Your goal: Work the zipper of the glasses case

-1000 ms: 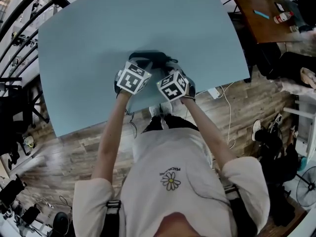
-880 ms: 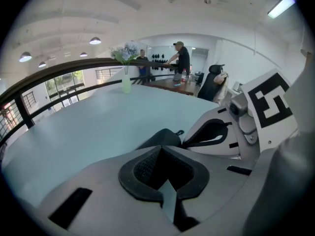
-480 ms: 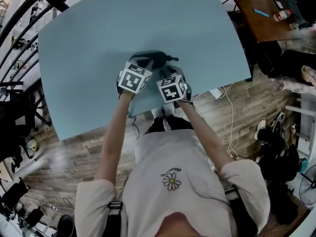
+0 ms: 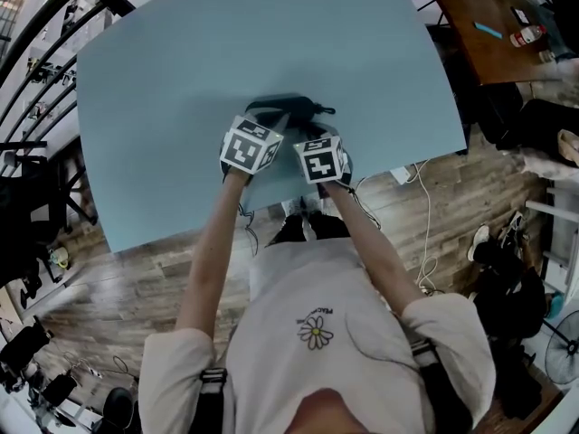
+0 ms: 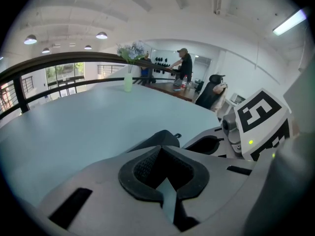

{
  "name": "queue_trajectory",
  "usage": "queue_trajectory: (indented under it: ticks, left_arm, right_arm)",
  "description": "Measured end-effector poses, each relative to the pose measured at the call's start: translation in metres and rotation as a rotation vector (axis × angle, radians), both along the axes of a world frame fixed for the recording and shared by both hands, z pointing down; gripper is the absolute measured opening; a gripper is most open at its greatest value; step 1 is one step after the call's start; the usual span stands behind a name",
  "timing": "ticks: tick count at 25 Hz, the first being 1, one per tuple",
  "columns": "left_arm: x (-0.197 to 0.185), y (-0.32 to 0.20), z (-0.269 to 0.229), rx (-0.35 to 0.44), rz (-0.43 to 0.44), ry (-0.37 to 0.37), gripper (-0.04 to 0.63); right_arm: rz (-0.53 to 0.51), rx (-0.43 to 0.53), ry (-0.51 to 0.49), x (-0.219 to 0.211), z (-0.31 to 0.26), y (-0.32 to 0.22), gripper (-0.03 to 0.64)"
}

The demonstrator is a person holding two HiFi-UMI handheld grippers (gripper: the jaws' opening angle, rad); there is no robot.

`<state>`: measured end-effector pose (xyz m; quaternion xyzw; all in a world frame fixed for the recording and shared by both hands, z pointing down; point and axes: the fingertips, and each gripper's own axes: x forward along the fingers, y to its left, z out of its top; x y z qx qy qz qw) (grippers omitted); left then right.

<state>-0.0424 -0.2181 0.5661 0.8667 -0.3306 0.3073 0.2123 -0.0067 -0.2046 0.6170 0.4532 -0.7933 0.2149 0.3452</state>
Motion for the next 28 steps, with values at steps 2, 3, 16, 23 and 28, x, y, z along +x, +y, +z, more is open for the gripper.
queue_trajectory:
  ticks: [2,3,16,23,28]
  left_arm:
    - [-0.002,0.001,-0.003,0.02,0.03,-0.021,0.014]
    - [-0.006,-0.001,-0.007,0.057,0.04,-0.046,0.014]
    - [-0.05,0.009,0.021,0.088,0.356,-0.279,0.298]
    - [-0.053,0.003,0.027,0.078,0.312,-0.354,0.273]
    - [-0.051,0.004,0.029,0.053,0.294,-0.383,0.273]
  right_arm:
    - [-0.055,0.015,0.04,-0.002,-0.001,0.001,0.011]
    - [-0.087,0.029,0.068,-0.002,-0.002,0.001,0.009]
    - [-0.321,0.085,0.222,0.013,-0.004,-0.011,0.009]
    - [-0.349,0.063,0.2,0.0,-0.006,-0.003,0.009]
    - [-0.427,0.067,0.167,-0.045,-0.007,0.018,0.008]
